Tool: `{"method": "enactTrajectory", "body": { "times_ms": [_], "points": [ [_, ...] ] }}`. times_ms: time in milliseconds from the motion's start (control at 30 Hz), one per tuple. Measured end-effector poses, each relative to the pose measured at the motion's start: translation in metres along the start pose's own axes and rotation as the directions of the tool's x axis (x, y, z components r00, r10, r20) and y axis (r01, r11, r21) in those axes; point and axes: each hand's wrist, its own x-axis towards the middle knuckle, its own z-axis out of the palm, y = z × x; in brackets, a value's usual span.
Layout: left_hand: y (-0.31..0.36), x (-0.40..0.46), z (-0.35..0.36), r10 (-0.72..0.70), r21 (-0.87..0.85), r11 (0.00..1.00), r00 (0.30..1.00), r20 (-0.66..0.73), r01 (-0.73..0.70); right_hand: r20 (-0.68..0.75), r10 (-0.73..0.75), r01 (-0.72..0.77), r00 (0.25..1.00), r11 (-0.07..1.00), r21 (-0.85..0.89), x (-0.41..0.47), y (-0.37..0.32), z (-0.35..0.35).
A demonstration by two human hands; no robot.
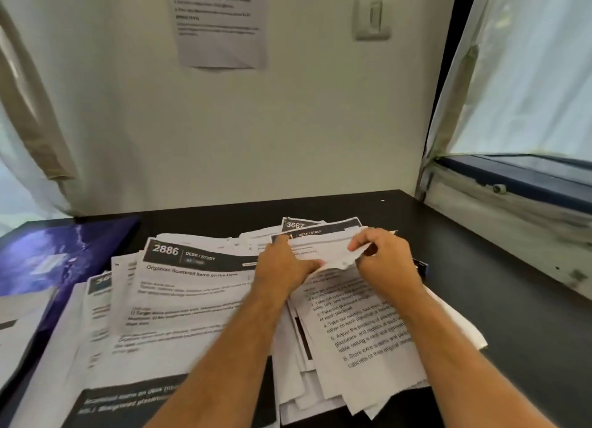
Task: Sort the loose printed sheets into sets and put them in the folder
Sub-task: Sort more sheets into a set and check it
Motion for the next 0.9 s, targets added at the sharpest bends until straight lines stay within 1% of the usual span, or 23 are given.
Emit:
{"method": "enactTrajectory", "body": {
  "times_ms": [67, 133, 200, 267, 333, 400, 433, 500, 567, 600, 667, 700, 733, 767, 800, 867, 900],
  "points": [
    [-0.009, 0.001, 0.008, 0.017, 0.109, 0.994, 1.0, -0.015, -0.016, 0.152, -0.022, 0.04, 0.988, 0.993, -0.114, -0.001, -0.005, 0.002],
    [-0.013, 0.004, 0.008, 0.04, 0.2, 0.979, 0.998, -0.04, -0.031, 0.237, -0.026, 0.082, 0.971, 0.97, -0.231, 0.0, -0.009, 0.007],
    [-0.014, 0.006, 0.004, 0.006, 0.131, 0.991, 0.999, -0.051, 0.001, 0.256, -0.042, 0.116, 0.966, 0.953, -0.281, 0.0, -0.01, 0.012],
    [-0.016, 0.007, 0.0, -0.028, 0.044, 0.999, 0.998, -0.054, 0.031, 0.272, -0.054, 0.133, 0.961, 0.95, -0.283, -0.003, -0.012, 0.014],
    [-0.019, 0.009, 0.0, -0.023, -0.036, 0.999, 0.998, -0.063, 0.021, 0.298, -0.045, 0.138, 0.953, 0.944, -0.299, -0.005, -0.013, 0.014],
    [-0.016, 0.006, -0.001, -0.005, -0.158, 0.987, 0.995, -0.097, -0.011, 0.327, -0.019, 0.128, 0.945, 0.94, -0.317, -0.007, -0.013, 0.014],
    [-0.016, 0.005, -0.003, 0.018, -0.215, 0.976, 0.992, -0.125, -0.044, 0.323, -0.022, 0.129, 0.946, 0.94, -0.315, -0.007, -0.013, 0.015],
    [-0.014, 0.003, -0.008, 0.126, -0.267, 0.95, 0.98, -0.152, -0.164, 0.275, -0.053, 0.129, 0.96, 0.955, -0.269, -0.008, -0.013, 0.014],
    [-0.015, 0.0, -0.012, 0.251, -0.293, 0.918, 0.964, -0.09, -0.266, 0.208, -0.061, 0.1, 0.976, 0.979, -0.179, -0.008, -0.015, 0.011],
    [-0.015, 0.0, -0.013, 0.285, -0.305, 0.91, 0.958, -0.031, -0.281, 0.184, -0.055, 0.084, 0.981, 0.985, -0.152, -0.007, -0.015, 0.01],
    [-0.015, -0.004, -0.015, 0.314, -0.38, 0.888, 0.945, 0.088, -0.259, 0.165, -0.043, 0.071, 0.985, 0.983, -0.169, -0.004, -0.013, 0.009],
    [-0.014, -0.007, -0.015, 0.331, -0.428, 0.868, 0.936, 0.122, -0.251, 0.163, -0.046, 0.079, 0.986, 0.977, -0.2, -0.002, -0.01, 0.009],
    [-0.013, -0.009, -0.016, 0.348, -0.443, 0.856, 0.93, 0.118, -0.265, 0.157, -0.05, 0.085, 0.986, 0.971, -0.224, -0.001, -0.007, 0.01],
    [-0.01, -0.011, -0.017, 0.356, -0.441, 0.852, 0.93, 0.095, -0.281, 0.144, -0.054, 0.086, 0.988, 0.97, -0.226, 0.0, -0.004, 0.011],
    [-0.009, -0.011, -0.017, 0.336, -0.422, 0.859, 0.941, 0.039, -0.29, 0.129, -0.057, 0.084, 0.99, 0.974, -0.21, 0.001, -0.002, 0.011],
    [-0.009, -0.008, -0.015, 0.188, -0.387, 0.897, 0.976, -0.108, -0.216, 0.112, -0.063, 0.082, 0.992, 0.982, -0.171, 0.001, 0.001, 0.012],
    [-0.009, -0.006, -0.015, 0.119, -0.316, 0.933, 0.977, -0.176, -0.171, 0.112, -0.068, 0.086, 0.991, 0.982, -0.166, 0.0, 0.001, 0.012]
  ]
}}
